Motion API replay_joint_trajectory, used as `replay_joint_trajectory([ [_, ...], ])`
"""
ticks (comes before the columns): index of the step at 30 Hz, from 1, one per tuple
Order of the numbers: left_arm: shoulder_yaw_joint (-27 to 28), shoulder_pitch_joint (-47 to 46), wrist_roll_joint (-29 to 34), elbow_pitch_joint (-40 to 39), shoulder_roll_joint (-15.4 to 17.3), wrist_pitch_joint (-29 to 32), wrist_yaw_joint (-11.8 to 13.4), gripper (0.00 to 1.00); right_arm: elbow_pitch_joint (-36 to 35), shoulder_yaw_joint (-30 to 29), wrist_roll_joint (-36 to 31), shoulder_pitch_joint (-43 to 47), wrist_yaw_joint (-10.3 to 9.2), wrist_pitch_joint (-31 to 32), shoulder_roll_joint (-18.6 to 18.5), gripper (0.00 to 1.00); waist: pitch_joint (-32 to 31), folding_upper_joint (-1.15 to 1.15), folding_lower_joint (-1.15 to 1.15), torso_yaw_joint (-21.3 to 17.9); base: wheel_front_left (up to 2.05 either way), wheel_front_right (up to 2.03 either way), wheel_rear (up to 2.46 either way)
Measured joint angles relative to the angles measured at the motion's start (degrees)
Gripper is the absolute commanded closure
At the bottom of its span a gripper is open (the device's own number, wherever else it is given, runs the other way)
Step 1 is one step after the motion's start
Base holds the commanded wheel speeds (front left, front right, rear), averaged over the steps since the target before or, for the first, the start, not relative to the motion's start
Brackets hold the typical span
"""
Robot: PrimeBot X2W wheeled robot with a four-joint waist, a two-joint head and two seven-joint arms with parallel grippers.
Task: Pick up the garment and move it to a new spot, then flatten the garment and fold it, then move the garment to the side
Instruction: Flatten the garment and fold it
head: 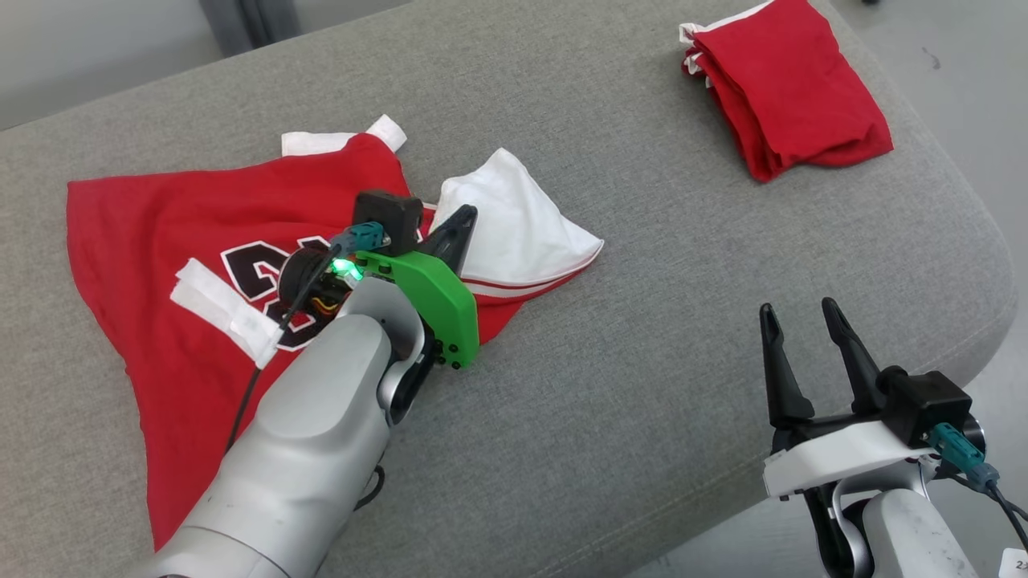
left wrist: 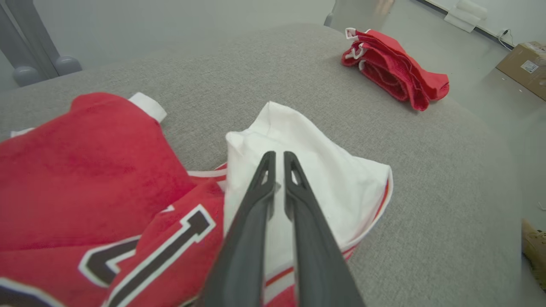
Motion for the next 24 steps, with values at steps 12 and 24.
replay_joint_trajectory([
  [12, -6.12, 4.10, -2.05, -6.17, -0.10, -2.94, 1.83, 0.00, 0.19, -1.32, 0.05, 1.31, -0.01, 0.00, 0.00, 0.00, -1.93, 0.00, 0.00, 1.08, 0.00, 0.00, 0.00],
  [24, -3.86, -1.08, -2.43, 1.67, 1.29, -1.94, 5.22, 0.00, 0.00, -0.33, 0.47, 0.74, -0.01, 0.00, 0.01, 0.00, -0.43, 0.00, 0.00, 0.73, 0.00, 0.00, 0.00],
])
